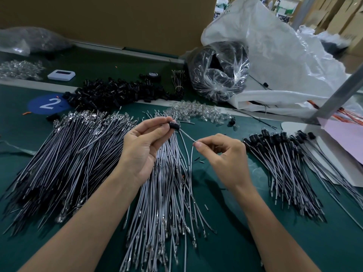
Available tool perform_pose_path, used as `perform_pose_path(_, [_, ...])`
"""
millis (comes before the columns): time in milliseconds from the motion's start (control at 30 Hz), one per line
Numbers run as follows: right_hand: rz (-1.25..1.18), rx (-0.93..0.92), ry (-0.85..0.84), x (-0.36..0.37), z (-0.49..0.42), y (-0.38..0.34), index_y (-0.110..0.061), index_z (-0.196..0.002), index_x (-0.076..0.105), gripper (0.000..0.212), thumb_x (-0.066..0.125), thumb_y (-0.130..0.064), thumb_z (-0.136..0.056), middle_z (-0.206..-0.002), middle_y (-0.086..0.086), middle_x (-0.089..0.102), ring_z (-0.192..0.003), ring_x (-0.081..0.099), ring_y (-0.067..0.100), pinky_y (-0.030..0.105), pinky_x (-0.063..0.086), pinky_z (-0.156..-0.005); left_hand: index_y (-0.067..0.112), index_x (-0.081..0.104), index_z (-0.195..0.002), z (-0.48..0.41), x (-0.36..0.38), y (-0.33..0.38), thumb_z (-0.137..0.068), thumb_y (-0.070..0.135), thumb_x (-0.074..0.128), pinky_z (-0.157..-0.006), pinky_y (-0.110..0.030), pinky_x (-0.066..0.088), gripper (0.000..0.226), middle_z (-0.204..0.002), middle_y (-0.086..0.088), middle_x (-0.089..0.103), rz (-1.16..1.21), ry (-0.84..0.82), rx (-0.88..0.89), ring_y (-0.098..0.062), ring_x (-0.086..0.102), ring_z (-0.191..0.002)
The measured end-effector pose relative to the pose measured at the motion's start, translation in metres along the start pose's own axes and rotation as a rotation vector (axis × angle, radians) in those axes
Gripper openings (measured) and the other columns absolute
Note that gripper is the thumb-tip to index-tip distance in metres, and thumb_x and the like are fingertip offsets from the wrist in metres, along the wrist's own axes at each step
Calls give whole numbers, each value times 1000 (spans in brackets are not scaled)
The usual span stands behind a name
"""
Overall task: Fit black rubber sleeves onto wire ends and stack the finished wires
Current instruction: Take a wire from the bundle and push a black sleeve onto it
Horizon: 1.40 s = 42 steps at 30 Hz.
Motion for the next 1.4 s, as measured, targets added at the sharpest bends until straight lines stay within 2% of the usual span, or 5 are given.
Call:
perform_pose_path(300, [-11,5,-60,2,-1,1,-11,-81,76,14,66,-9,-91,-74,4,67,-58,49,14,22,37,-54,6,74,-89,-1,-1,-2,-67,-4,69,-77,-26,58,25,-93,-12,76,-6,-17,-13,-23,74,-90])
perform_pose_path(400, [-11,8,-30,2,-1,1,-13,-80,75,17,64,-10,-93,-74,1,67,-54,46,6,19,34,-53,5,71,-94,0,0,-2,-67,-4,69,-76,-24,58,29,-94,-11,75,-13,-11,-22,-22,73,-90])
perform_pose_path(567, [-14,-37,60,3,-2,-1,-14,-86,75,1,74,-13,-86,-71,-1,70,-61,62,14,25,50,-59,5,75,-78,1,3,-3,-66,-3,70,-73,-21,58,16,-95,-11,75,-45,-32,-84,-20,73,-88])
perform_pose_path(867, [149,-212,121,3,-1,-4,-11,-80,75,4,76,-11,-83,-69,-7,64,-58,51,6,10,37,-59,6,75,-80,3,3,-8,-67,2,74,-71,-23,58,14,-91,-14,75,-150,-83,-104,-22,74,-84])
perform_pose_path(1400, [271,-300,142,8,1,2,-8,-82,75,9,72,-15,-87,-69,-2,64,-62,53,13,25,44,-59,3,69,-79,7,8,-13,-66,0,71,-72,-23,58,14,-87,-12,76,-134,-73,-69,-21,74,-82])
Point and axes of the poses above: each hand's wrist, its own z-axis away from the middle knuckle, its own x-axis out of the palm, y = z × x, the point moved 1 cm from there along -z, towards the middle knuckle
